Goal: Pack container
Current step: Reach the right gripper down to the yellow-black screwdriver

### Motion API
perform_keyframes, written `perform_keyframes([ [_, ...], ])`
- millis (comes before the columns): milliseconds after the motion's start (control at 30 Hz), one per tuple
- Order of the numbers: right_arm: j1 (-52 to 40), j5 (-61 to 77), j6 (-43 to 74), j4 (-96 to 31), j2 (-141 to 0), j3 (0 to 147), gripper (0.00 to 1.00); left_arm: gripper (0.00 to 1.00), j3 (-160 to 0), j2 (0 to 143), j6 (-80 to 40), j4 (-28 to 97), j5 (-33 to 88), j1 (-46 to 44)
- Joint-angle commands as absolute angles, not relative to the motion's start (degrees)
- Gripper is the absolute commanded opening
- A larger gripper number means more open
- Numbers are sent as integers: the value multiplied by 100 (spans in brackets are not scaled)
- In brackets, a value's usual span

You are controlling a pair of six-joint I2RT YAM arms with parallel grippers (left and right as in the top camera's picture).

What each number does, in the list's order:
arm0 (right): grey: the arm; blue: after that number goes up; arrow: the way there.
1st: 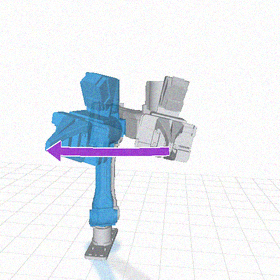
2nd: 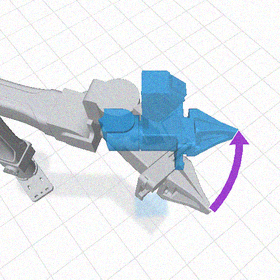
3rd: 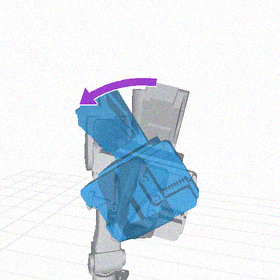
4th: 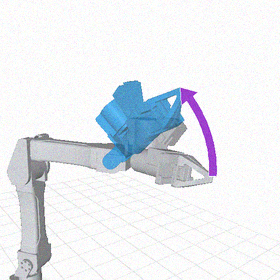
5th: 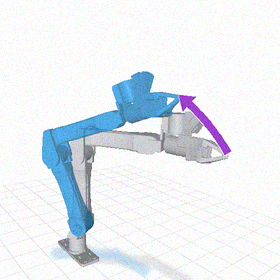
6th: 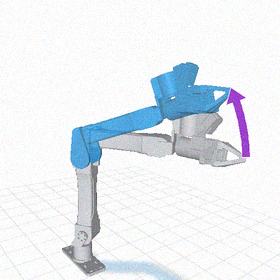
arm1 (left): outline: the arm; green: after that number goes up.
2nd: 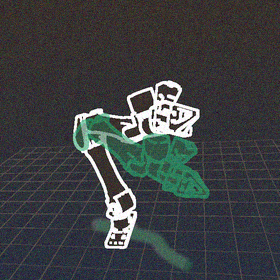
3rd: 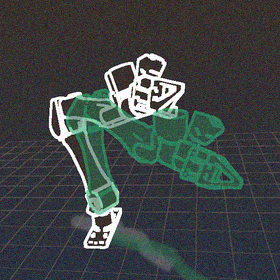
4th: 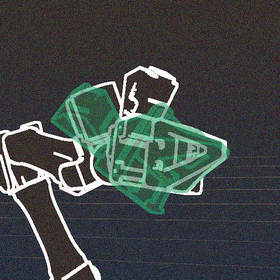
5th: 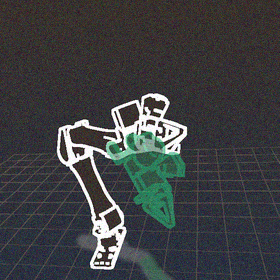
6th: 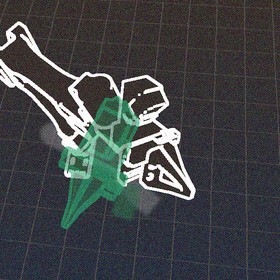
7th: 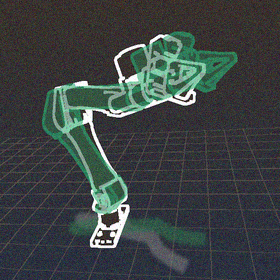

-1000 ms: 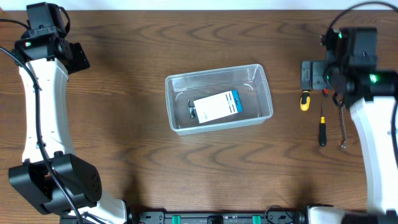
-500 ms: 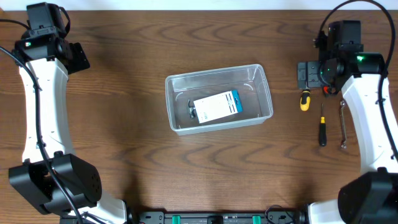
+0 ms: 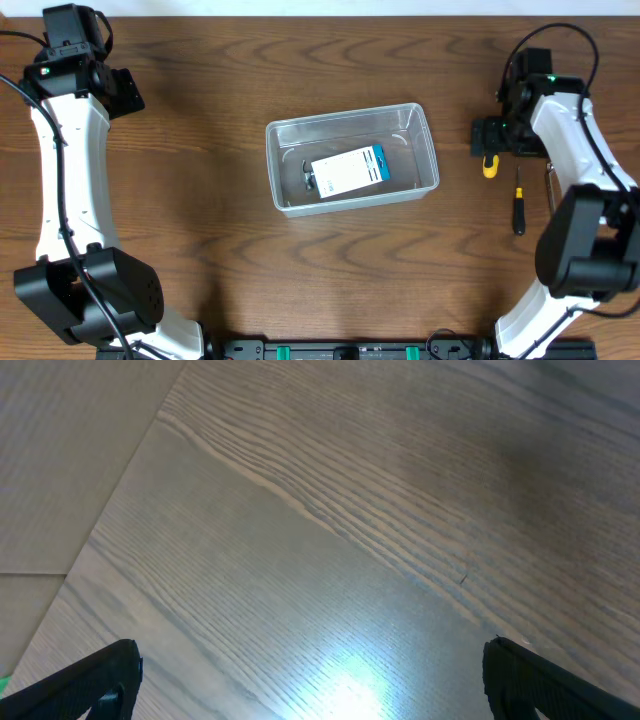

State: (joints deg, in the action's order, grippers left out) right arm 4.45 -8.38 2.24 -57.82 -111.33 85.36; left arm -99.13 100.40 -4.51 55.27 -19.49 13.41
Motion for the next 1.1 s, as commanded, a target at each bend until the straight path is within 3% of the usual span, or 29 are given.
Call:
perform_keyframes([
  [0,458,-819,427,-5749,-11391,8628,99,98,-10051,9922,-523,5542,-1979,1350],
  [300,443,-816,770,-5435,-11714,8624,91,98,-10051,9922,-526,5542,-1979,1350],
  [1067,416,-578,1286,-4641,-11736,8038,93,98,-10051,9922,-523,5542,-1979,1350],
])
